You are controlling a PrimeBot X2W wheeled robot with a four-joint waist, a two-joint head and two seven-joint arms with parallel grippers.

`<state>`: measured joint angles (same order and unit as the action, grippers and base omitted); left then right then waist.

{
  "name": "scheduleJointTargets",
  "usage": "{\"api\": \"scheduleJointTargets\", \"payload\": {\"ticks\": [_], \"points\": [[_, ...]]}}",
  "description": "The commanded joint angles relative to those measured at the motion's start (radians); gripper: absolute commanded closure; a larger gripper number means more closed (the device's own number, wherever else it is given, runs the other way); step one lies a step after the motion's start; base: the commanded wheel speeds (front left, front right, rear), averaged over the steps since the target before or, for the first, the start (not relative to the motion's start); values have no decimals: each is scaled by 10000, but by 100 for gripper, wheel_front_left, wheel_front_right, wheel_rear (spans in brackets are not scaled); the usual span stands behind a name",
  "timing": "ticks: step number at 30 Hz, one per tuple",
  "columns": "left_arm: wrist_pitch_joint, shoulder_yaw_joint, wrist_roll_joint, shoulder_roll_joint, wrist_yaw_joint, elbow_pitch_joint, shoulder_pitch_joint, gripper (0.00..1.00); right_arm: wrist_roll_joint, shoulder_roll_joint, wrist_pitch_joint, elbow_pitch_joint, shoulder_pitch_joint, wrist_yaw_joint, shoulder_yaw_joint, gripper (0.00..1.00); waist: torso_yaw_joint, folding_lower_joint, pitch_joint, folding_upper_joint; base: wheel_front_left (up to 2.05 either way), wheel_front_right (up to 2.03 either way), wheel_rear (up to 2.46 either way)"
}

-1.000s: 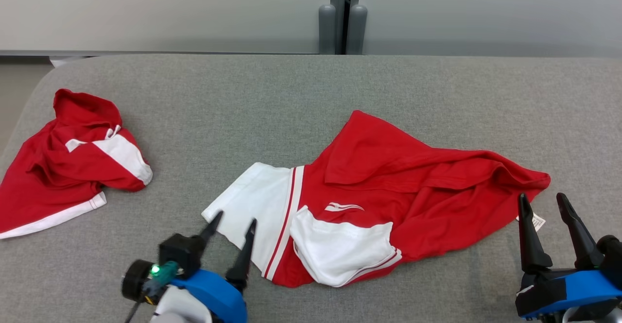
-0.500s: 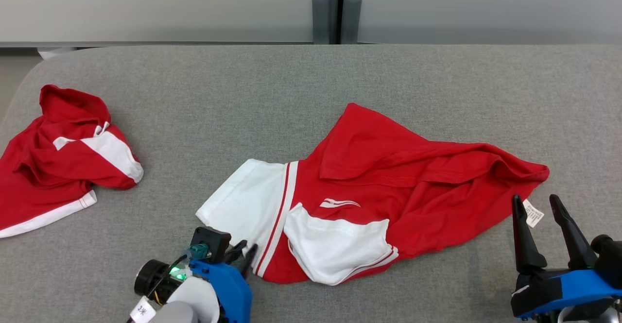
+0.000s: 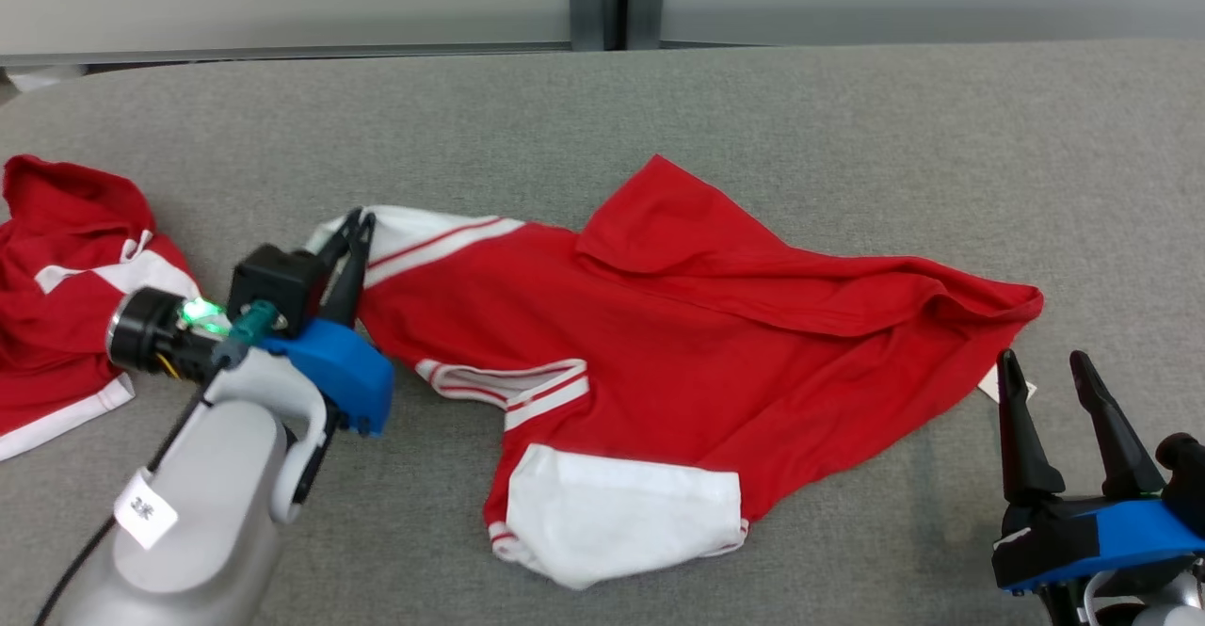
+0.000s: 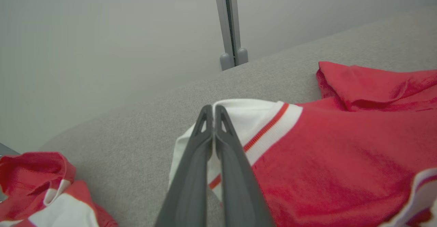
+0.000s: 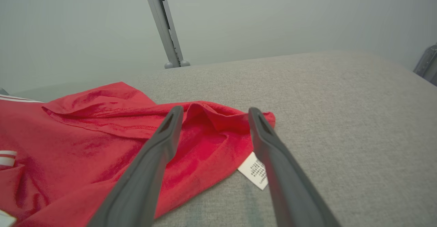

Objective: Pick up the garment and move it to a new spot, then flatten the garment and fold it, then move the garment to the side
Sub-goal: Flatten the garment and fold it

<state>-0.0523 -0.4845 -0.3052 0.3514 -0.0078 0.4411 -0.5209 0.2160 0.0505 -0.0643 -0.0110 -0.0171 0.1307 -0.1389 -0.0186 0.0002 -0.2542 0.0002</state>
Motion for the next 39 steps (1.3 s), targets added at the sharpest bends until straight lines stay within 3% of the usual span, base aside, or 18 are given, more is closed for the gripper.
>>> {"api": "scheduleJointTargets", "payload": {"ticks": [1,15,20,22,31,39], "points": [[-89,97,85,112,66,12,-327,100,4,5,-97,33,-117,1,-21,0,95,-2,-43,-2,0,0,0],[-1507,783,104,667,-472,2590,-3866,100,310,7,-468,463,-667,1,252,0,1564,-2,-1109,-2,0,0,0],[-1794,798,-343,432,-918,3758,-4445,100,283,3,-571,625,-842,1,350,0,1717,-2,-1308,-2,0,0,0],[-1816,827,-639,352,-1065,4230,-4469,0,229,3,-590,650,-903,1,408,0,1732,-2,-1353,-2,0,0,0],[-2127,1107,-1662,-59,-1239,4721,-3413,0,-60,5,-611,474,-1008,1,486,0,1315,-2,-1091,-2,0,0,0],[-2136,2417,-1377,-396,-463,1507,-488,0,-375,3,-329,34,-724,1,387,0,669,-2,-319,-2,0,0,0]]}}
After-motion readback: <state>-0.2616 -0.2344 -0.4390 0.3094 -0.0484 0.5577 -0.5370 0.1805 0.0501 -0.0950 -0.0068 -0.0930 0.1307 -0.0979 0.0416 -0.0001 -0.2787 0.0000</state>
